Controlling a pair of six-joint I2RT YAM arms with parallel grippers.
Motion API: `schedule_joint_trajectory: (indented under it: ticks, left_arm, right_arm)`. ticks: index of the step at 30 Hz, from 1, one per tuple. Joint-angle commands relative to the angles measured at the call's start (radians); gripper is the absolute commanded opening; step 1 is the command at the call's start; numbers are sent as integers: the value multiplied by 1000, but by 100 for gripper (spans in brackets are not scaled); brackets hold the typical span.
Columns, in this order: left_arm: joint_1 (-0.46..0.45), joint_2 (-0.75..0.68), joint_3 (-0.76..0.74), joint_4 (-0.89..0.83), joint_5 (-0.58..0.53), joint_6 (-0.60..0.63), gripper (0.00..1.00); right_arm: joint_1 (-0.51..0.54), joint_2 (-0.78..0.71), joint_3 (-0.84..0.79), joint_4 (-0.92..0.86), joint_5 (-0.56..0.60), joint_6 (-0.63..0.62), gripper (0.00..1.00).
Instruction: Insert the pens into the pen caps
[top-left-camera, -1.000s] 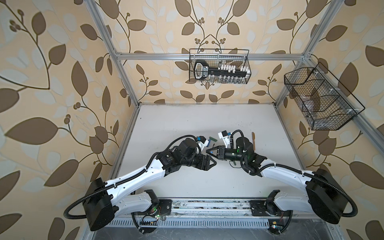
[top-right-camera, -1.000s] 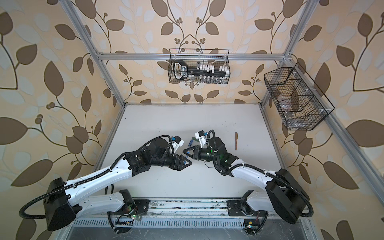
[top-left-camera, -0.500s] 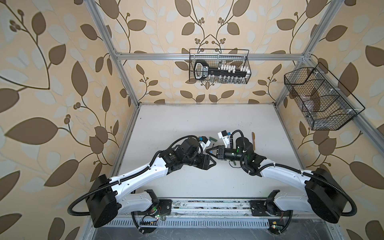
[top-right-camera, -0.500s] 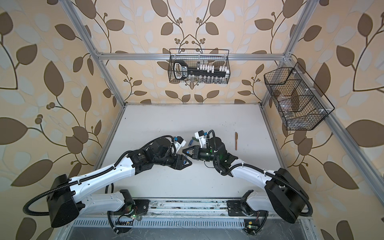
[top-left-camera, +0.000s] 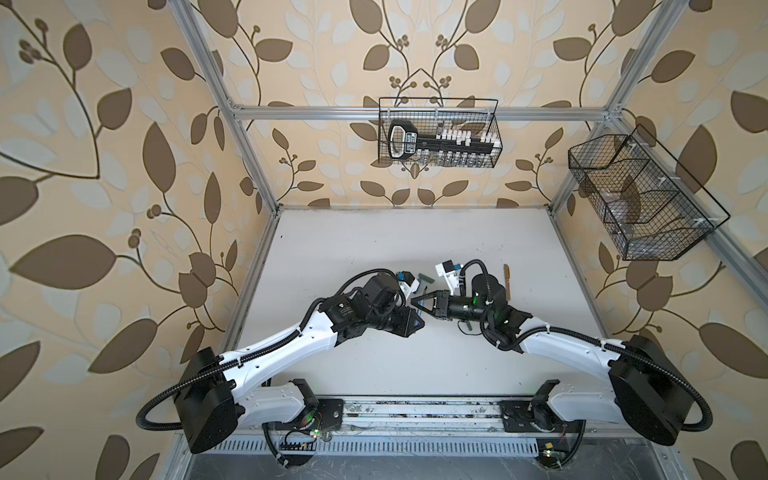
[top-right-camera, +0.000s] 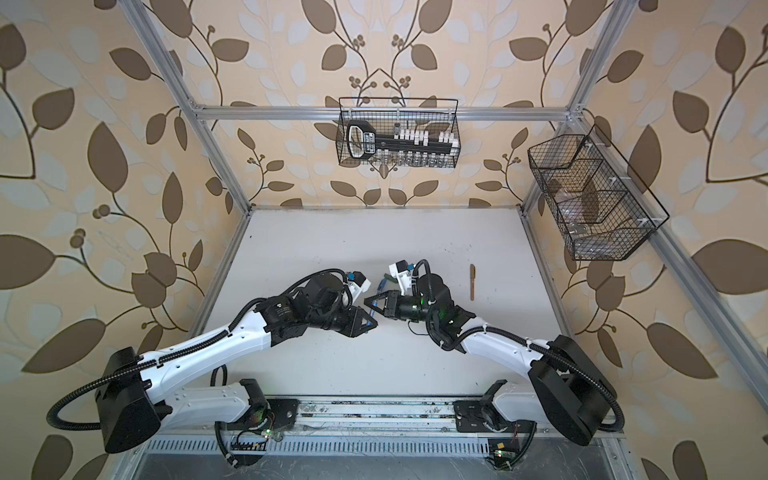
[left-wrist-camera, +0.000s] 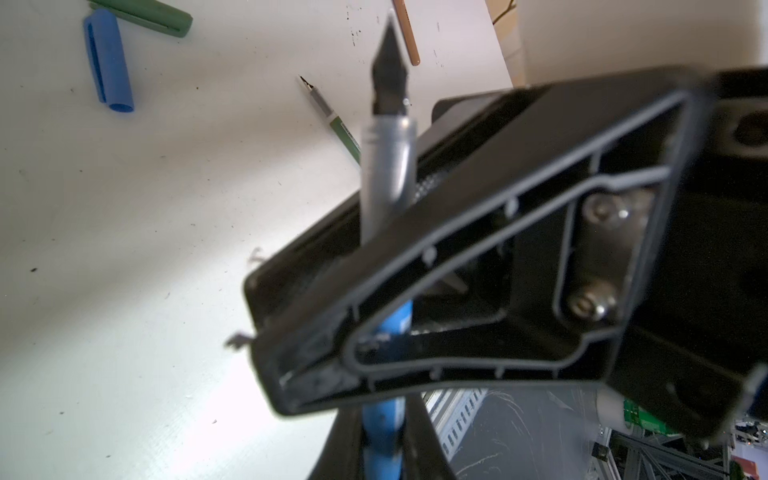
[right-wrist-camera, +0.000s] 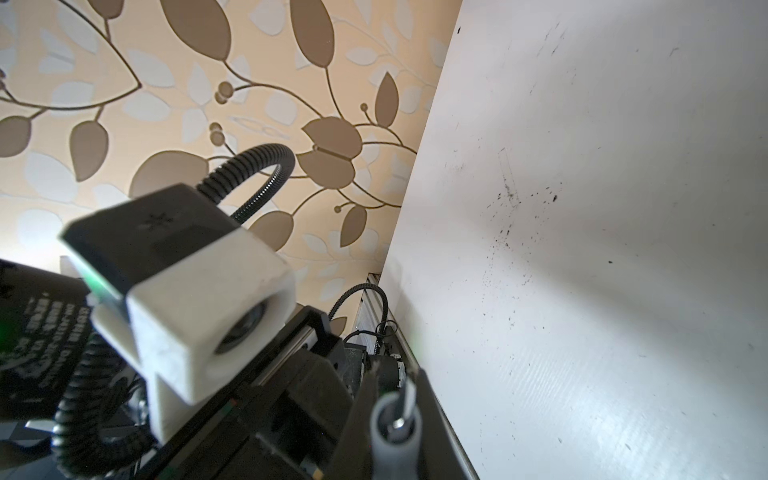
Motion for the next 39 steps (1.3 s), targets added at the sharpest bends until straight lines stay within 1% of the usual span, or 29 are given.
schedule_joint_trajectory:
  ticks: [1,4,8,11,13,16,19,23,26,28,34,37,39]
  left_arm:
    - [3,-21,51,-1,-69,8,3]
    - [3,-40,33,-21,-124,-4,5]
    - [3,-90,-17,-7,-178,-29,7]
    - [4,-130,-43,-23,-235,-38,9]
    - [6,-150,-50,-44,-264,-41,11]
    - [8,-165,-43,-81,-280,-36,13]
    - [8,-181,-34,-108,-289,-31,13]
    - [8,-216,-38,-123,-311,-26,15]
    - [8,-235,-37,-139,-315,-18,16]
    - [8,-243,-28,-167,-322,-9,17]
    - [8,-261,-30,-169,-312,-6,17]
    - [8,-259,-32,-171,-320,-2,17]
    - [8,-258,-48,-140,-319,8,15]
  right_arm:
    - [13,-25,49,-111,44,-58,23]
    - [3,-55,97,-264,85,-125,32]
    - [-19,-113,146,-433,168,-186,39]
    - [-39,-129,198,-582,206,-251,41]
    - [-47,-123,233,-690,265,-299,41]
    - [-63,-80,246,-764,323,-340,41]
    - [-65,15,267,-795,355,-372,39]
    - [-66,185,328,-767,340,-402,39]
    - [-69,321,414,-764,349,-436,43]
    - [-76,403,464,-750,347,-450,43]
    - [-108,559,567,-711,321,-440,43]
    - [-120,602,589,-704,319,-431,43]
    - [-125,618,597,-700,319,-427,43]
